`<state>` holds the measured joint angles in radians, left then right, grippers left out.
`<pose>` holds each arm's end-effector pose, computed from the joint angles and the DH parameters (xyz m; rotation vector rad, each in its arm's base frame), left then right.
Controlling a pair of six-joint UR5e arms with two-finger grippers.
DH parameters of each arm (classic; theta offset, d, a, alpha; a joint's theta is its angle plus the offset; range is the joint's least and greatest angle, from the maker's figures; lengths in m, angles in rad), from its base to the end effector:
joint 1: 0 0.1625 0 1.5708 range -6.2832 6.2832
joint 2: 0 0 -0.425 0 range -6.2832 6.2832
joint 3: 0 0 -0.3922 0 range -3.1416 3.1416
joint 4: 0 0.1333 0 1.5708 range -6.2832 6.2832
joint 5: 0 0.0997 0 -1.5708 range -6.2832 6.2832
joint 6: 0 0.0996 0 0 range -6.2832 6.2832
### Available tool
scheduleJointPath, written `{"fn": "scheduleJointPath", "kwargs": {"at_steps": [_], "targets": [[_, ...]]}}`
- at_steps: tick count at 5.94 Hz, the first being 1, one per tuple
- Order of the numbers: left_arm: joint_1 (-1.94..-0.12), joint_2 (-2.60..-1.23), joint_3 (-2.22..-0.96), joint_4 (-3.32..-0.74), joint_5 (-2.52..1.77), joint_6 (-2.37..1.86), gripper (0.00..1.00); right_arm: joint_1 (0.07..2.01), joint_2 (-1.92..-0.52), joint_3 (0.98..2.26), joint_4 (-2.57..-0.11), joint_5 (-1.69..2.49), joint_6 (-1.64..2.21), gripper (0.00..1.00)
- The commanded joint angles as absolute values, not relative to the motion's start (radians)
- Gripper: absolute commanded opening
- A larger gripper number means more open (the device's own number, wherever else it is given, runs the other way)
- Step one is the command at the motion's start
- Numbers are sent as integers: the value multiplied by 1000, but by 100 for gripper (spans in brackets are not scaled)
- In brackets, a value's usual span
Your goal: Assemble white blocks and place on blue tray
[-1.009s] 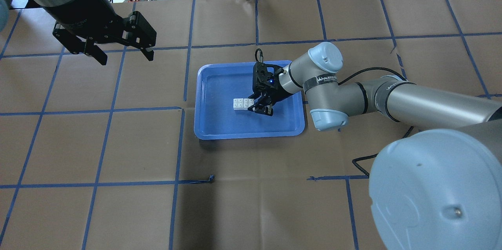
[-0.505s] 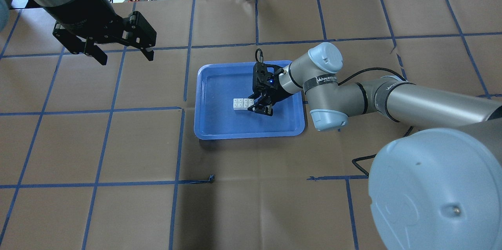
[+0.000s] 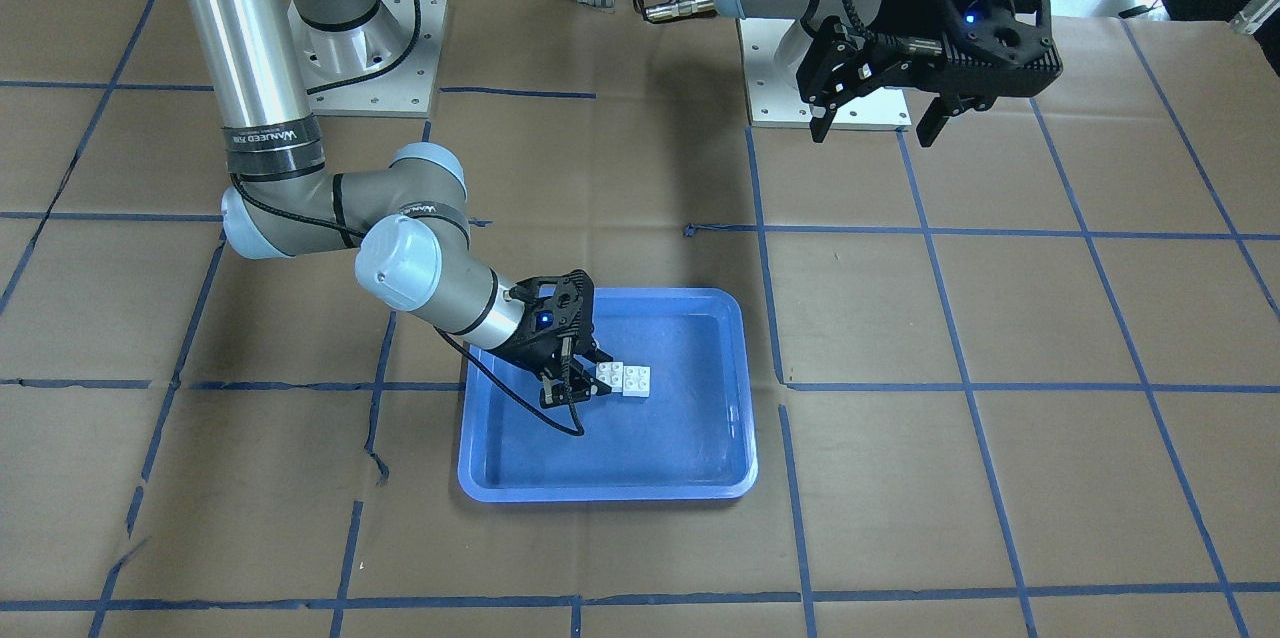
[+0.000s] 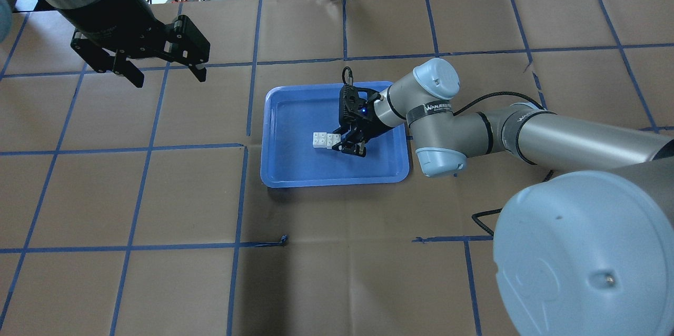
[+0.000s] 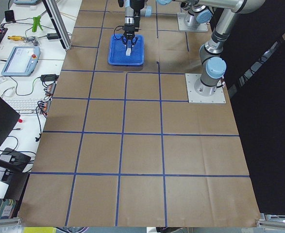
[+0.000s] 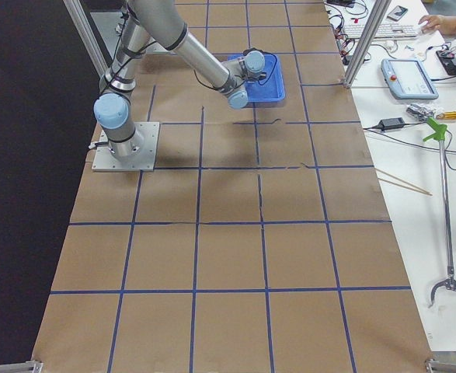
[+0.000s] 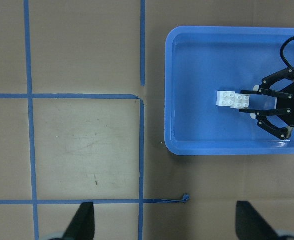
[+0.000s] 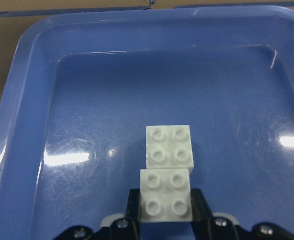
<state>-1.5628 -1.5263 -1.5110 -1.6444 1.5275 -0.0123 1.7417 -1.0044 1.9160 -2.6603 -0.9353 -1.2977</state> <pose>-0.1338 -0.4750 0.5315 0.0304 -3.0977 0.0474 0.2884 -0.5394 0.1499 -1.8124 1.8931 -0.6577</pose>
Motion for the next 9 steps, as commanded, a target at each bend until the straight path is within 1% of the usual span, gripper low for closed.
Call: {"fn": "scheduleJointPath", "kwargs": {"at_steps": [1,5,6,7,8,9], "targets": [[-1563,-1526,-1511,-1644,1528,-12,99,1741,-1005,1916,-2660,-931,-1298,48],[-1563,-1526,-1511,-1644,1528,-12,99,1741,-1003,1911,-2661,-933,-1298,48],[-1563,-1526,-1511,-1644,1528,-12,99,1741,-1003,1911,-2661,-934,-1298,49],[-1563,-1526,-1511,-1644,1528,-12,99,1741,-1003,1910,-2661,-934,-1298,53],[-1563,-1526,-1511,-1644,1528,-12,99,1740,-1005,1907,-2660,-933,-1296,75],[-1563,-1526,-1511,-1644,1528,-12,99,1730,-1017,1889,-2655,-931,-1266,100]]}}
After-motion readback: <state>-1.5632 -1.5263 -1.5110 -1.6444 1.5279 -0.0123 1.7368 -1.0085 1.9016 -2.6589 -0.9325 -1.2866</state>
